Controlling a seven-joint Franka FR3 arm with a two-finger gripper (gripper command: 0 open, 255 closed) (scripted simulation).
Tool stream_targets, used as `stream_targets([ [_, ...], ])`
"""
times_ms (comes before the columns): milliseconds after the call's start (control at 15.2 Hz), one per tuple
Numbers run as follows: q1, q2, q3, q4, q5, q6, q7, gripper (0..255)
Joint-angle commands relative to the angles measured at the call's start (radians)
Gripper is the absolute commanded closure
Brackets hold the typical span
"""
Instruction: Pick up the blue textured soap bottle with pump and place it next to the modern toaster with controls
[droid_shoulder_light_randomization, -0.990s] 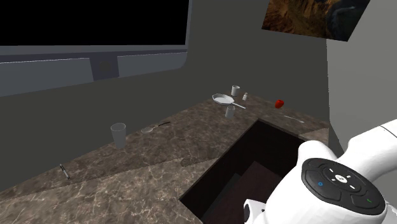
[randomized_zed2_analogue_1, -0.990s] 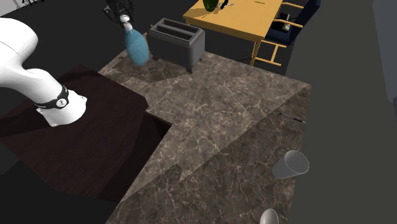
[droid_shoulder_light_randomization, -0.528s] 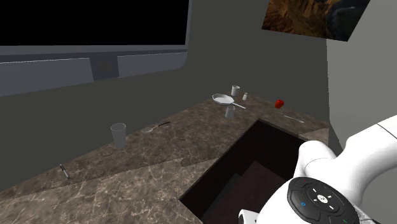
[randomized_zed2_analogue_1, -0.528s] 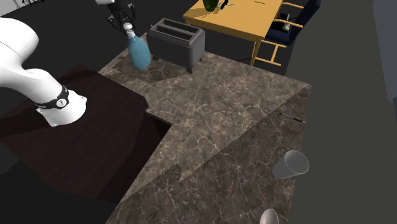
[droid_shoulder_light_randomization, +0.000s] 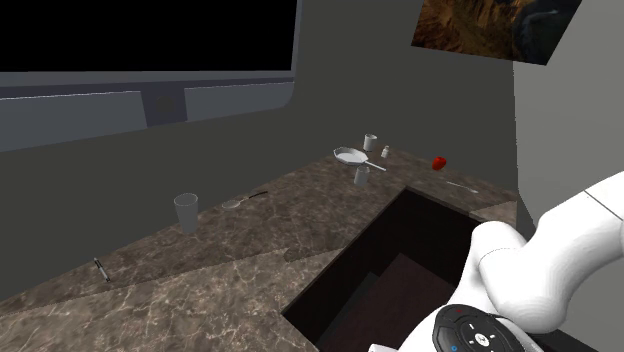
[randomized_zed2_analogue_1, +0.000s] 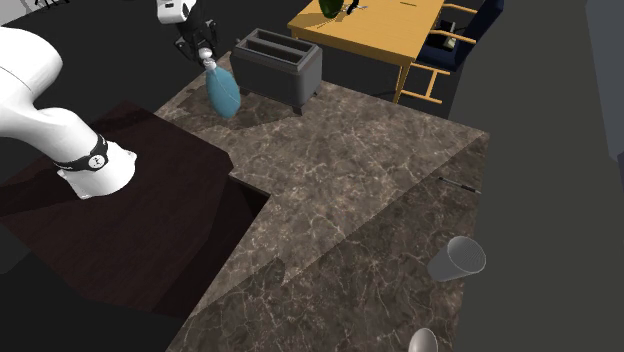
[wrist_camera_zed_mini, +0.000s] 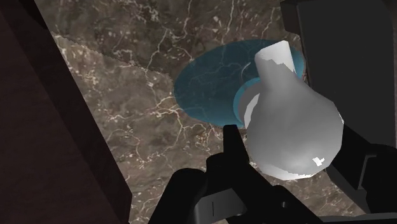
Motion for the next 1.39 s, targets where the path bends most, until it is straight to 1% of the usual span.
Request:
stream_targets([
  [0,-0.002,0.004,0.004,-0.001,0.000,0.006,0.001,255],
  [330,-0.002,0.004,0.004,-0.001,0.000,0.006,0.001,255],
  [396,-0.002,0.004,0.004,-0.001,0.000,0.006,0.001,0],
  [726,-0.002,0.004,0.004,-0.001,0.000,0.006,0.001,0],
  [858,0.047,-0.077,-0.070,0.014,0.011,-0.093,-0.012,0],
  [990,0.078,-0.138,-0.127,0.031,0.008,-0.176,-0.017,0],
  [1320,0.078,-0.138,-0.127,0.031,0.008,-0.176,-0.016,0],
])
